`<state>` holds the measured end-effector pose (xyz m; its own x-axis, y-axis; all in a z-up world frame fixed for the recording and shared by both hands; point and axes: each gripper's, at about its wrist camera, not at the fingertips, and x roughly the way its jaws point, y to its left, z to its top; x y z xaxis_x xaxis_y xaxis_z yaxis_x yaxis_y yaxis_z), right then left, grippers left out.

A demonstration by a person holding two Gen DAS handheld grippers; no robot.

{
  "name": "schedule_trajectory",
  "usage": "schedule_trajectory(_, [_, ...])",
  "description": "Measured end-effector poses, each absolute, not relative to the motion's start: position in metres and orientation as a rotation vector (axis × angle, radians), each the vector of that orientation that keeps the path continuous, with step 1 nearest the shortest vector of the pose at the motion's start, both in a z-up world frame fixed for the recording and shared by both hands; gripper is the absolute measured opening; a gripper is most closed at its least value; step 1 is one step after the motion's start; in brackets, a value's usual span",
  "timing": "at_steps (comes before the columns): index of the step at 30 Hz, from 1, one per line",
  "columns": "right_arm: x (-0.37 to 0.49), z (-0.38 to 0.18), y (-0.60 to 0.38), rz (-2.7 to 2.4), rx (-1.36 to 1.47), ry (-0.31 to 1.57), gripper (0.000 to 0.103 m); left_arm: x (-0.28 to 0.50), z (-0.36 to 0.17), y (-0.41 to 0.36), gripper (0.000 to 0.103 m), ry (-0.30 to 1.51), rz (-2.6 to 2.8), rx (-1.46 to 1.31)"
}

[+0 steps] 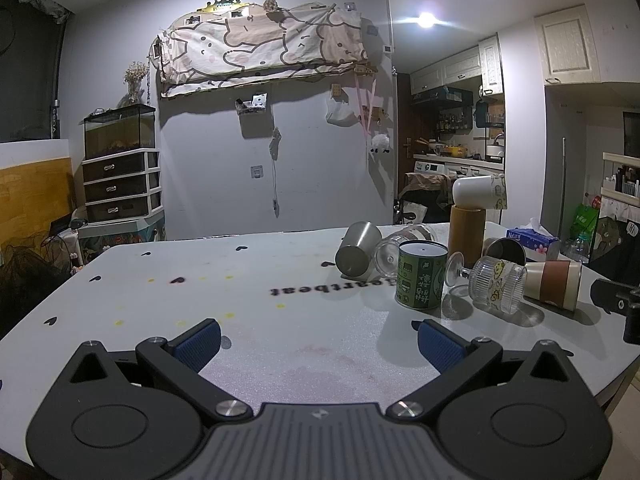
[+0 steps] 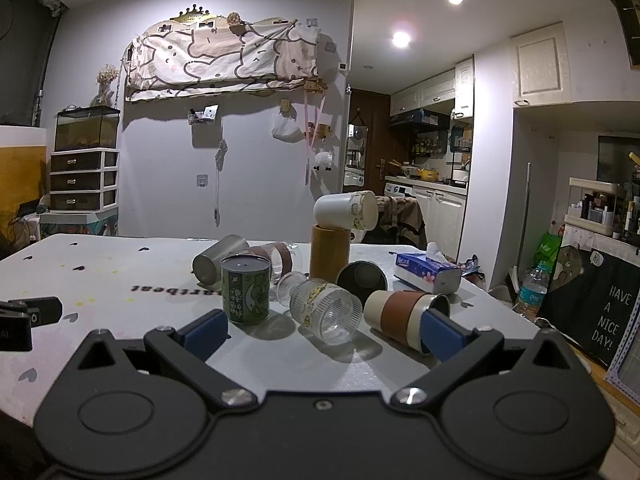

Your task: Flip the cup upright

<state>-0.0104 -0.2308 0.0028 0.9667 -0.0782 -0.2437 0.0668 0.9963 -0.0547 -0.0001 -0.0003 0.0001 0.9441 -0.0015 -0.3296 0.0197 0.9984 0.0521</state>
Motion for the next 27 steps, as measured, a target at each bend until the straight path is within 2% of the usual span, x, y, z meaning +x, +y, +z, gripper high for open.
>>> schedule_trajectory(27, [-0.0052, -0.0056, -0.2226, -0.072, -0.046, 0.26, 0.103, 0.0001, 0.0001, 0.0, 0.103, 0.338, -0.011, 0.052])
